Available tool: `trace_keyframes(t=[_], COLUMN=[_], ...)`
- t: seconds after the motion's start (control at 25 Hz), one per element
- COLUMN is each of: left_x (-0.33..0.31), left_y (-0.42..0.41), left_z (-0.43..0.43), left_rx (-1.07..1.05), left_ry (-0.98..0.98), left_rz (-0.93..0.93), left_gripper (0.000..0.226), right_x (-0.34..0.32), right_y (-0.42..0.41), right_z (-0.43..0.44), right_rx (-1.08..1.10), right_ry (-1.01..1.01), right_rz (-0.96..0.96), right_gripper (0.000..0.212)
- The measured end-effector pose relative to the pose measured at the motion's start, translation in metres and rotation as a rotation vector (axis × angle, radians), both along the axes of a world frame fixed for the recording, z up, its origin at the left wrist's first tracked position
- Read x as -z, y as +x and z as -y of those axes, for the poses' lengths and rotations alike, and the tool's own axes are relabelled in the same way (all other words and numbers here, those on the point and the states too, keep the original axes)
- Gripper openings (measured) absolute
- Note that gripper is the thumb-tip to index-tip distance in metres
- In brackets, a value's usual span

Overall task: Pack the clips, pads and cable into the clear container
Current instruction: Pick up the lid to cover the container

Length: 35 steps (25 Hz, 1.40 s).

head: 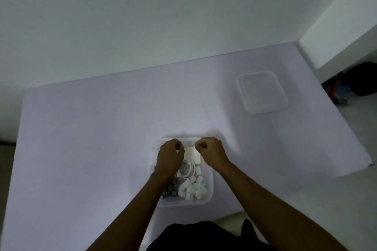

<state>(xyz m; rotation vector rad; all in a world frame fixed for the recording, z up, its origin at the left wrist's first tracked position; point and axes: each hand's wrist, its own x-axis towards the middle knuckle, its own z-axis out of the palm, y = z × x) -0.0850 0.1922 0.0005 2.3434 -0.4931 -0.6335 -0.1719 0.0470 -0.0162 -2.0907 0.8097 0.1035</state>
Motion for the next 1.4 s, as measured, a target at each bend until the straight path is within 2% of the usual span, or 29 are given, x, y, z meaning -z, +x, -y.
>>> trace_keyframes(t=[0.12, 0.32, 0.44, 0.56, 0.64, 0.8, 0.92, 1.12, 1.28, 1.4], left_x=[-0.016, 0.004, 0.029, 0.055, 0.07, 0.095, 0.098, 0.067, 0.022, -0.008], left_y=[0.012, 0.029, 0.028, 0.031, 0.034, 0.029, 0.029, 0.024, 0.024, 0.022], left_z=[0.058, 0.191, 0.273, 0.339, 0.368, 0.404, 0.41, 0.387, 0.341, 0.265], left_rx=[-0.036, 0.036, 0.053, 0.027, -0.02, -0.058, -0.186, -0.294, -0.315, -0.281], left_ry=[-0.155, -0.111, -0.021, 0.054, 0.09, 0.123, 0.094, -0.061, -0.271, -0.289], left_rz=[-0.029, -0.135, -0.227, -0.236, -0.232, -0.224, -0.288, -0.309, -0.31, -0.209], left_gripper=[0.008, 0.026, 0.045, 0.06, 0.064, 0.058, 0.053, 0.034, 0.034, 0.043], right_x=[-0.019, -0.011, 0.005, 0.023, 0.033, 0.053, 0.058, 0.057, 0.026, -0.006], right_y=[-0.002, -0.013, -0.024, -0.028, -0.024, -0.008, 0.0, -0.027, -0.056, -0.07], right_z=[0.067, 0.2, 0.276, 0.342, 0.379, 0.435, 0.446, 0.429, 0.374, 0.292], right_rx=[0.252, 0.449, 0.492, 0.547, 0.576, 0.59, 0.595, 0.704, 0.821, 0.791], right_ry=[0.12, 0.104, 0.054, -0.024, -0.09, -0.085, -0.067, 0.167, 0.393, 0.43], right_rz=[0.063, 0.043, -0.026, -0.034, -0.021, -0.078, -0.098, -0.098, 0.09, 0.179], right_gripper=[0.013, 0.008, 0.023, 0.028, 0.03, 0.041, 0.039, 0.036, 0.062, 0.058])
